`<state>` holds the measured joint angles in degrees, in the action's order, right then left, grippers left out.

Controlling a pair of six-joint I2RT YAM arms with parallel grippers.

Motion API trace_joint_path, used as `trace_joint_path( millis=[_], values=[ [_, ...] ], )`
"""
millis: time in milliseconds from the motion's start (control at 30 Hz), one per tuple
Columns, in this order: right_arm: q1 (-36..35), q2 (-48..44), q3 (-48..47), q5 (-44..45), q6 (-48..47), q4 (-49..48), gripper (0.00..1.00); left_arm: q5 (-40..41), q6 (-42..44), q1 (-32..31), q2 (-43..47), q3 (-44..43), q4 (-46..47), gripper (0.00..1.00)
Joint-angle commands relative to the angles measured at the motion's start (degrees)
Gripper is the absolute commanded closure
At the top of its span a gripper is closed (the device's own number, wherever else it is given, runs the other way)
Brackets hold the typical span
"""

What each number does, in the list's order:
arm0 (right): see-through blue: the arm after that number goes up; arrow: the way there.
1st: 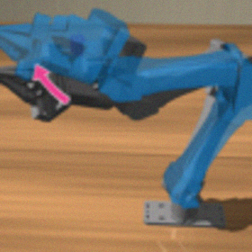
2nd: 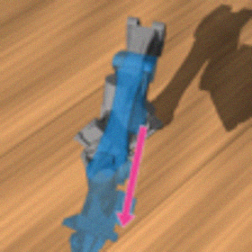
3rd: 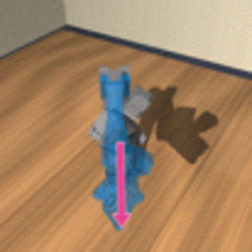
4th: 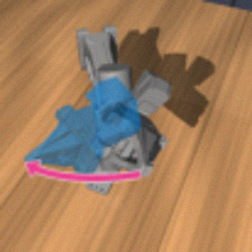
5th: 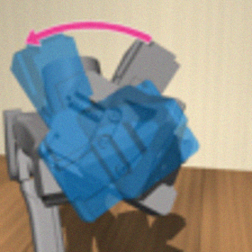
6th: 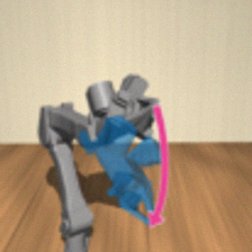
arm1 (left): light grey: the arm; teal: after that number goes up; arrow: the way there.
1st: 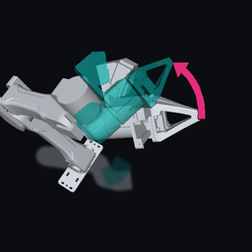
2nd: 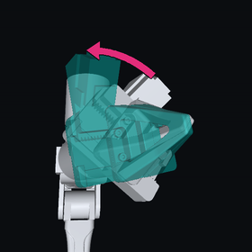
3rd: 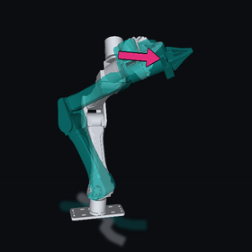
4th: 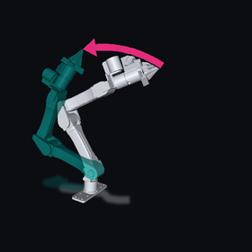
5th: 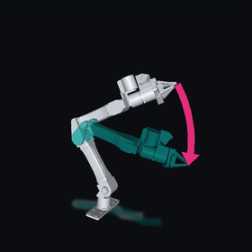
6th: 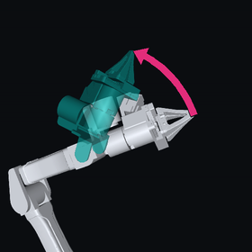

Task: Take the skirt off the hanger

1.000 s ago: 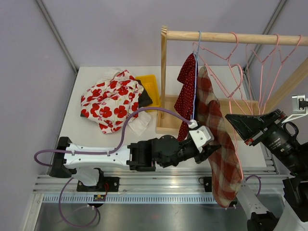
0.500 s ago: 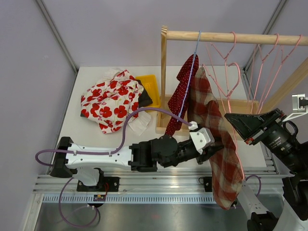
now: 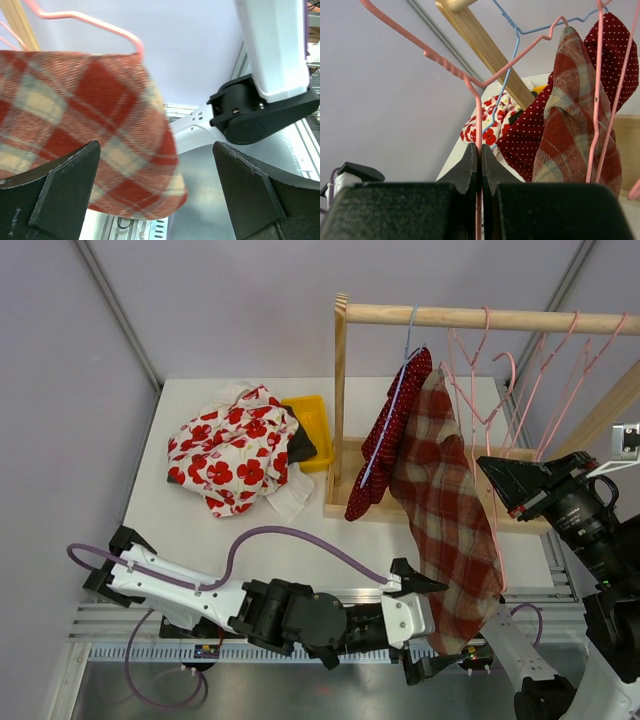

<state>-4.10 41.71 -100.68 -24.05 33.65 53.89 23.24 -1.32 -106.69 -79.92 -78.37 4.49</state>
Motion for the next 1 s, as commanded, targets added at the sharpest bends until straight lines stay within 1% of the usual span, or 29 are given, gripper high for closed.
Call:
trace_joint_path(
  millis=[0,100,167,200,233,300,400,433,500,533,600,633,667,767,833,900,967],
  values=[
    [-0.3,1.4,0.2,2.9,-1.1,-8.1,1.0,1.9,-0.2,-0.6,-2.3,-2.2,3.3,0.01],
    [-0.3,1.8,-1.0,3.0,-1.2,-7.7,1.0,2.9,-0.5,-0.6,-6.1,-2.6,6.1,0.02],
    [-0.3,2.1,-1.9,3.0,-1.1,-6.9,1.0,4.3,0.3,-0.6,-8.6,-2.7,9.5,0.09],
    [-0.3,2.1,-2.8,3.0,-1.1,-6.5,1.0,6.4,0.8,-0.6,-9.3,-2.5,11.0,0.13],
    [-0.3,2.1,-3.1,3.0,-1.0,-6.3,1.0,7.5,2.7,-0.5,-10.1,-2.4,12.5,0.17],
    [-0.3,1.7,-3.6,3.0,-1.0,-5.4,1.0,9.8,4.0,-0.2,-12.3,-3.1,15.9,0.22],
    [-0.3,0.9,-3.7,3.0,-0.7,-4.9,1.0,11.5,4.7,1.0,-14.1,-4.2,18.5,0.36],
    [-0.3,0.8,-3.8,3.0,-0.6,-4.8,1.0,11.6,5.0,1.6,-14.4,-4.2,20.1,0.48],
    [-0.4,0.7,-3.7,3.0,-0.3,-4.5,1.0,12.4,5.0,2.0,-14.9,-4.4,21.0,0.6],
    [-0.3,0.6,-3.9,3.0,-0.5,-4.3,1.0,13.0,5.4,2.1,-14.9,-4.0,22.6,0.64],
    [-0.3,0.4,-4.2,3.2,-0.5,-3.8,1.0,13.4,6.2,2.2,-14.5,-3.1,24.3,0.75],
    [-0.3,0.4,-4.2,3.1,-0.5,-4.0,1.0,13.5,6.1,2.1,-14.2,-2.4,25.0,0.78],
    [-0.3,0.5,-4.1,3.0,-0.4,-4.0,1.0,13.5,6.0,2.1,-14.1,-2.2,25.5,0.88],
    [-0.3,0.4,-2.9,2.3,0.3,-4.8,1.0,12.0,5.7,2.1,-13.2,-1.4,25.5,1.0],
    [-0.3,0.2,-2.4,2.2,0.6,-5.2,1.0,10.9,5.4,2.1,-12.1,-0.6,25.9,1.0],
    [-0.3,0.4,-2.2,2.6,0.2,-5.6,1.0,7.7,5.4,2.0,-11.2,0.5,25.5,1.0],
    [-0.3,1.6,-3.1,3.8,-1.3,-5.8,1.0,6.1,4.3,1.1,-9.6,1.9,22.9,1.0]
  ],
)
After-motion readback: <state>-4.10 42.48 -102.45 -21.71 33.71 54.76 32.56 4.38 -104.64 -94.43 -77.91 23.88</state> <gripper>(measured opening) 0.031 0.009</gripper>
